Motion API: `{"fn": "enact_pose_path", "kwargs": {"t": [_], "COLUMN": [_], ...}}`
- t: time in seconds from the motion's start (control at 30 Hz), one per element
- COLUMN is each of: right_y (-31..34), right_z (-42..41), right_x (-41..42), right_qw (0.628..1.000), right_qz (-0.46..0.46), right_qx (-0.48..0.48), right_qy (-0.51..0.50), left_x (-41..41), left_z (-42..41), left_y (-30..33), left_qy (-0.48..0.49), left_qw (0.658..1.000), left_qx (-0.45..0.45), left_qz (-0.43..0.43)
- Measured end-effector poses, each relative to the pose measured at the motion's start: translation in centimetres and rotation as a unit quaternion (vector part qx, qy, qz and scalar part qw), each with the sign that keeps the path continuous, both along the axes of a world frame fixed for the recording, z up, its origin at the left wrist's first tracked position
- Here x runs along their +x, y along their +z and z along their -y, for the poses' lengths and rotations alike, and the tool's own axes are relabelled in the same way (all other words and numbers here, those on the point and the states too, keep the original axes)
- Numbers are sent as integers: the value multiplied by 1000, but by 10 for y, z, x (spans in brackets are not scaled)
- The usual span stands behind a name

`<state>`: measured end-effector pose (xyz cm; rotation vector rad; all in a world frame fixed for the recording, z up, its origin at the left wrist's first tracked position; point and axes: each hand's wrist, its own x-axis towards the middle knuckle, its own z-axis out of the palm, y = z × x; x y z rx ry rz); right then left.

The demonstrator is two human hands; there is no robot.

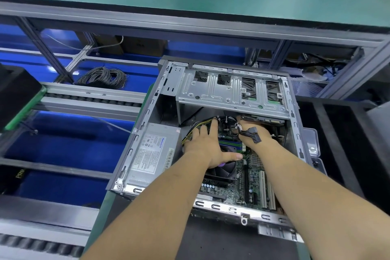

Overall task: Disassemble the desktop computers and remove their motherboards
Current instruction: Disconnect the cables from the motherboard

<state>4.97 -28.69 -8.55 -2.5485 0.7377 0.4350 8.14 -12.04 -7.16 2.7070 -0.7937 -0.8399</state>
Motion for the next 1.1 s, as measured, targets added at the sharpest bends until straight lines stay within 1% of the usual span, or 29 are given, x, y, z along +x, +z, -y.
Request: {"fn": "enact_pose_path", "kwargs": {"t": [0.07,0.17,0.23,0.3,0.37,0.43,0.47,0.5,0.53,0.57,0.63,0.67,0.7,0.73,0.77,0.8,0.83,0.87,0.9,0.93,0.97,1.0,1.07,1.1], "right_y": [-3,-5,-4,-7,-9,-10,-15,-18,-17,-16,-14,-10,-7,-7,-7,-5,-6,-6,-4,-1,3,9,14,16], "right_z": [-4,-7,-10,-12,-11,-8,-4,-2,-2,-2,-4,-5,-4,-3,-2,-3,-3,-6,-9,-11,-15,-19,-18,-20], "right_x": [-3,-6,-4,-5,-2,-7,-6,-5,-5,-6,-6,-3,-1,0,-1,-4,-6,-8,-9,-10,-12,-12,-16,-19], "right_qw": [999,985,981,980,970,976,976,970,955,949,951,958,972,974,968,931,902,852,843,842,863,853,873,890], "right_qz": [34,103,109,101,121,108,108,125,156,168,133,107,82,66,65,96,139,190,195,183,162,165,174,171], "right_qx": [17,79,97,118,145,112,117,141,179,189,197,192,162,159,175,258,306,360,367,372,349,363,314,282], "right_qy": [-21,-110,-130,-127,-152,-150,-148,-155,-177,-190,-198,-185,-150,-149,-170,-239,-271,-330,-342,-346,-328,-335,-330,-314], "left_x": [0,-1,-1,-1,-1,0,-1,-1,-2,-2,-3,-3,-2,-2,-1,-1,0,0,0,0,-1,-2,-3,-2], "left_z": [0,0,0,1,1,1,1,1,1,1,1,1,1,1,1,1,0,0,-1,-2,-3,-4,-4,-4], "left_y": [0,0,0,0,0,1,1,3,4,4,3,3,3,2,1,0,-1,-1,-1,-1,-2,-1,0,1], "left_qy": [1,2,3,5,5,1,2,3,2,2,0,-1,-2,0,2,4,6,9,10,10,10,10,19,32], "left_qw": [1000,1000,1000,1000,1000,1000,1000,1000,1000,1000,1000,1000,1000,1000,1000,1000,1000,1000,1000,1000,1000,999,998,995], "left_qx": [-1,4,8,8,7,9,9,10,11,12,8,7,7,4,1,-3,-7,-12,-18,-24,-28,-33,-52,-70], "left_qz": [0,1,3,3,3,0,-1,0,3,6,4,6,7,4,1,1,2,1,0,1,3,8,39,63]}}
